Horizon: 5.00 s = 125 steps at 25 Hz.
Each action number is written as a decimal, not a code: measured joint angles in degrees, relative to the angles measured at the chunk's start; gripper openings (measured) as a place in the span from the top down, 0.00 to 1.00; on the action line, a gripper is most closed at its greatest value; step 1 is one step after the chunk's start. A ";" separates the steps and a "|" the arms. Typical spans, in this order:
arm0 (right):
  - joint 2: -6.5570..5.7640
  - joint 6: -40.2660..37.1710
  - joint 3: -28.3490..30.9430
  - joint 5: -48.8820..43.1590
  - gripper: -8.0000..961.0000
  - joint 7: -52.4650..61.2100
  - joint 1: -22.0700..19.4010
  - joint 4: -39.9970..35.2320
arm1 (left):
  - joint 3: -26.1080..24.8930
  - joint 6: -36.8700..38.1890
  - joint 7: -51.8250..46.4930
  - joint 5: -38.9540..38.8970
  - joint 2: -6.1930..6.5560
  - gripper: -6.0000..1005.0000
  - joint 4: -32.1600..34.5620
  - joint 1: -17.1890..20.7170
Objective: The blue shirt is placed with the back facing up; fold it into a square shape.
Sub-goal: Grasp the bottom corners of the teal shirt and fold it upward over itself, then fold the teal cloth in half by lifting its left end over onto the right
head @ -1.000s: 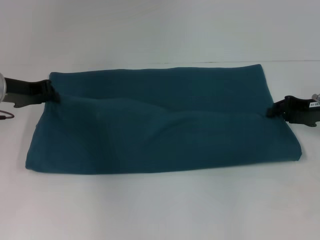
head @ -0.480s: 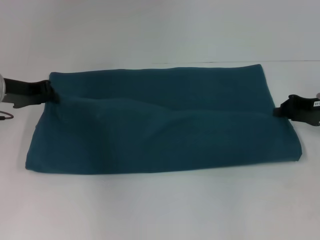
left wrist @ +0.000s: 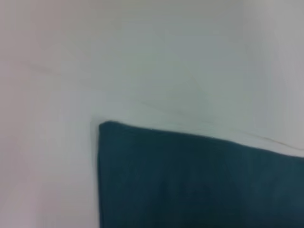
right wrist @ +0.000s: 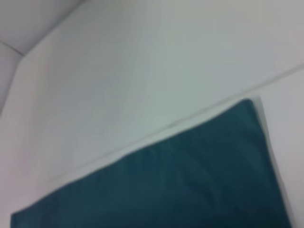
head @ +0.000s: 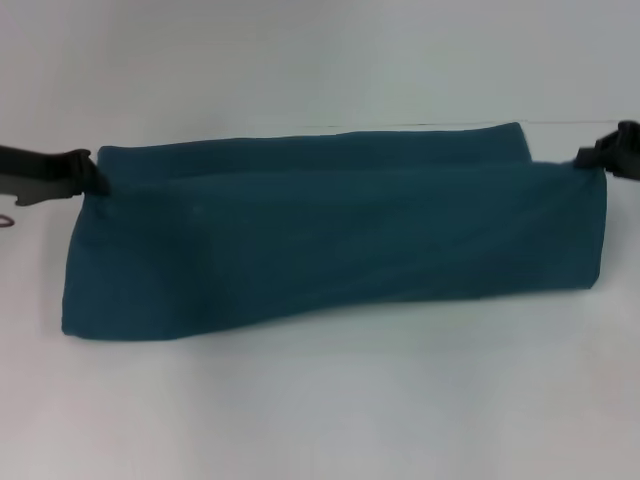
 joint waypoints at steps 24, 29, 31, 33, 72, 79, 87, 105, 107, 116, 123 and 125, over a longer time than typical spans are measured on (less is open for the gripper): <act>4.42 24.03 -7.45 -0.55 0.94 -1.38 2.21 4.01 | 3.98 -18.59 0.62 -0.72 -0.96 0.97 -3.56 -1.93; 4.44 26.06 -7.96 -0.59 0.94 -1.41 3.98 4.29 | 4.08 -19.87 0.38 -0.49 -0.96 0.97 -3.92 -3.06; 4.40 27.31 -8.69 -0.59 0.94 -1.42 4.91 4.42 | 4.12 -21.35 0.43 -0.27 -0.70 0.97 -5.01 -3.64; 4.50 29.00 -10.22 -0.61 0.94 -1.42 5.61 4.99 | 4.68 -22.66 0.60 -0.20 -0.58 0.97 -6.04 -3.99; -1.10 34.36 -14.20 -4.64 0.69 -0.75 13.08 13.42 | 6.75 -31.54 -5.51 0.51 0.75 0.76 -13.52 -6.20; -0.78 15.24 -6.26 0.81 0.39 -3.19 6.30 3.66 | 6.17 -20.96 -5.26 -7.44 -0.84 0.51 -3.92 -0.14; -0.56 -8.85 -1.78 24.67 0.34 -13.69 -8.70 2.86 | 3.04 -1.40 -2.77 -29.36 -0.47 0.32 3.28 12.42; 0.89 -20.08 3.28 30.39 0.33 -24.82 -17.54 13.41 | -8.66 6.74 -4.15 -31.98 -3.22 0.30 -4.30 21.35; 0.90 -19.97 3.28 30.34 0.33 -24.83 -17.21 13.42 | -8.68 5.69 -4.78 -31.88 -3.28 0.30 -4.63 21.43; 1.33 -19.49 3.28 30.26 0.33 -24.86 -17.00 13.44 | -8.60 1.05 -4.27 -33.12 -3.34 0.29 -7.51 20.88; 1.68 -19.27 3.28 30.17 0.33 -24.88 -17.13 13.44 | -8.34 -0.84 -3.46 -35.04 -3.73 0.29 -8.53 20.36; 1.78 -19.22 3.28 30.16 0.33 -24.91 -17.33 13.44 | -8.38 -1.60 -3.05 -35.06 -3.75 0.30 -9.25 20.08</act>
